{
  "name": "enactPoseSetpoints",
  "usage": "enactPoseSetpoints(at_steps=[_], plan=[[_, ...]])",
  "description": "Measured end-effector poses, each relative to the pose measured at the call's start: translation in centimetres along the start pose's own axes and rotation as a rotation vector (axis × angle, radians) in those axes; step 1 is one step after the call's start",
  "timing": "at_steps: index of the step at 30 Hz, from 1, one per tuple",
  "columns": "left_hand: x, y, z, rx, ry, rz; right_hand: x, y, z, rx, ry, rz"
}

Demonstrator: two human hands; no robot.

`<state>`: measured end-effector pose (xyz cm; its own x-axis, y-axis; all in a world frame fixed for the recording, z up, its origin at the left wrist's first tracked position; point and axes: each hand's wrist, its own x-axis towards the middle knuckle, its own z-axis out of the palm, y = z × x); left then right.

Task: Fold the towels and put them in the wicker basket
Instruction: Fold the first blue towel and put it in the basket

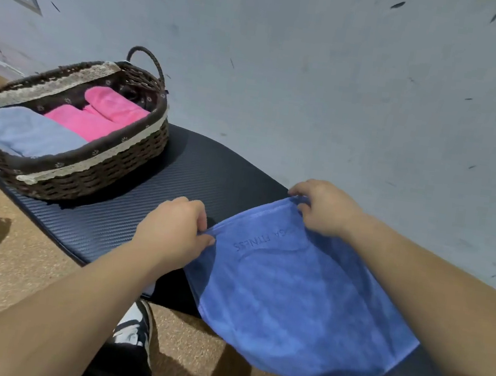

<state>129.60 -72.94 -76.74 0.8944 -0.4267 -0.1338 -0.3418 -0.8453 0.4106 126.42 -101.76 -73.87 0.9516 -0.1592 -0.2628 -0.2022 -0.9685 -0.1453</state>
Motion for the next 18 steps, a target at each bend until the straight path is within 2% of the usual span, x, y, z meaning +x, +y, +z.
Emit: enactPoseSetpoints(at_steps=[3, 7, 10, 14, 18], plan=[[0.2, -0.7, 0.1, -0.035, -0.024, 0.015, 1.7, 1.0, -0.1, -0.017, -0.021, -0.052], [0.0, -1.2, -0.2, -0.019, 0.018, 0.024, 1.9, 2.4, 0.7, -0.004, 0.058, -0.119], [-0.1, -1.3, -0.4, -0.020, 0.004, 0.066, 1.3, 3.1, 1.3, 0.097, 0.133, -0.158], [-0.5, -1.1, -0.1, -0.036, -0.034, 0.118, 1.1, 2.5, 1.2, 0.274, 0.146, -0.127], [-0.5, -1.2, -0.5, -0.049, -0.009, 0.097, 1.7, 2.4, 1.0, 0.315, 0.098, -0.066]])
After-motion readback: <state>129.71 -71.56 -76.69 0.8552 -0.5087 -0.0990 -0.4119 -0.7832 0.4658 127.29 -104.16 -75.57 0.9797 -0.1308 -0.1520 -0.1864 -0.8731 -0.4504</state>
